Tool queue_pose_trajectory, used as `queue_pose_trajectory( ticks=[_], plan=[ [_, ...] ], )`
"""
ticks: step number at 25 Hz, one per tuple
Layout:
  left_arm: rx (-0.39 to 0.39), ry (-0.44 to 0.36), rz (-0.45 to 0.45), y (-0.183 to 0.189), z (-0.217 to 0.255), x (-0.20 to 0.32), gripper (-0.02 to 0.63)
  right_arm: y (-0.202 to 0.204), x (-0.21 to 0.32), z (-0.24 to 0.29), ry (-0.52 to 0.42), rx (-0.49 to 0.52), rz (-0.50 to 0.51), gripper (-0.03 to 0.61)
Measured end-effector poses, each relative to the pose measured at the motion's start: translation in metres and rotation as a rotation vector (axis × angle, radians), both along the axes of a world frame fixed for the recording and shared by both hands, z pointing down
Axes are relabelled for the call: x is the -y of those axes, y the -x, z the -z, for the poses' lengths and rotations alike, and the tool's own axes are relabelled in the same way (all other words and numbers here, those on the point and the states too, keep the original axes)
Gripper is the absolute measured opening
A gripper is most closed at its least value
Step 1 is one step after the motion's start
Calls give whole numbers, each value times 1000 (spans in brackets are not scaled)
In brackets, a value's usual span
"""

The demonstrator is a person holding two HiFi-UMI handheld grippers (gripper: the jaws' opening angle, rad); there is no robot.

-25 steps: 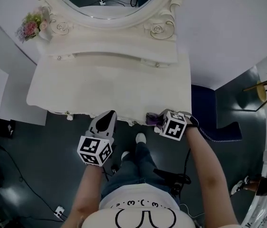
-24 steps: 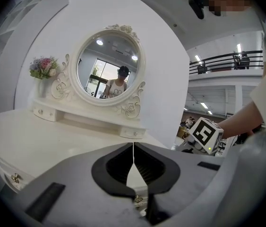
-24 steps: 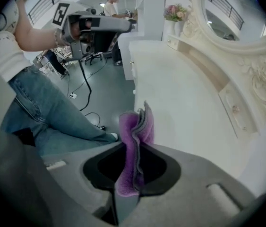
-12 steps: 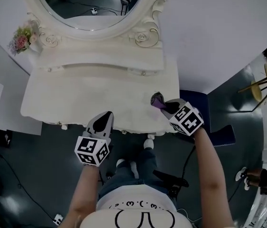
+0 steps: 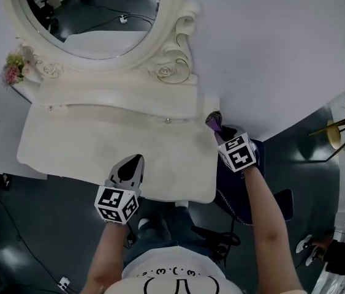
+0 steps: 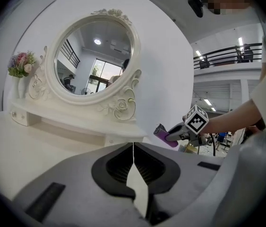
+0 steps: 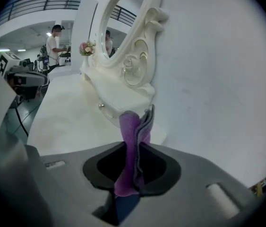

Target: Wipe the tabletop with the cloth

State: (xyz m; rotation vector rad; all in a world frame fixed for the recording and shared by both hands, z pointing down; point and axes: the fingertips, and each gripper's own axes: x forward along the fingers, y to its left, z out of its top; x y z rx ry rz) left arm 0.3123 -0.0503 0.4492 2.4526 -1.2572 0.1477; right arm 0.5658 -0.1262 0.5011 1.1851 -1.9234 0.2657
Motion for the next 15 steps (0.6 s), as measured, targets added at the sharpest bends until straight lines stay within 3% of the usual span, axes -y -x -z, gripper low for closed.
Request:
queue_pose_trajectory(
  ticks=[7,15],
  plan=[
    [41,38,78,-16,-15,28,3,-27,96,-28,-24,-84,87,74],
    [89,91,142,-13,-27,32,3,-22,148,-60,-112,-349,313,72]
  ],
)
